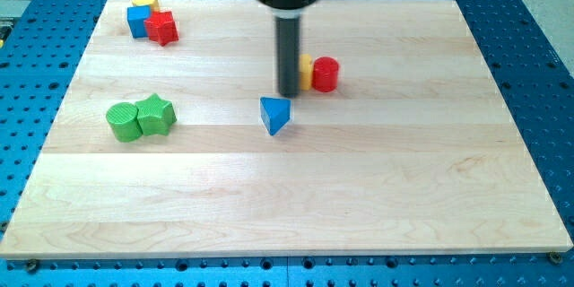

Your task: Place the heart red circle and triangle parallel to each other

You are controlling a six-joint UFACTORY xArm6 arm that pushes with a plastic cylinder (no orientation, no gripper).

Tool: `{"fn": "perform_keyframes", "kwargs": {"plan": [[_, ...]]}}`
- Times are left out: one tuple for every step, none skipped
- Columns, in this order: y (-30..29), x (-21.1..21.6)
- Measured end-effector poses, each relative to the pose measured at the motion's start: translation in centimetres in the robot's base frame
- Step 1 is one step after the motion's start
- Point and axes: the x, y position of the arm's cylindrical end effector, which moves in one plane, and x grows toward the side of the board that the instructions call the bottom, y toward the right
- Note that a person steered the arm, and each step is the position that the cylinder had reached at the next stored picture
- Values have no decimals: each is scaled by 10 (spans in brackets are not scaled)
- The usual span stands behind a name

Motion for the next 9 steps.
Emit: {"fn": "perform_keyframes", "kwargs": {"plan": [[27,57],[-39,62],[-90,18],[-131,-23],[-174,-31],[-208,-23],[-205,-43],[-150,-100],[-170,-161]]}}
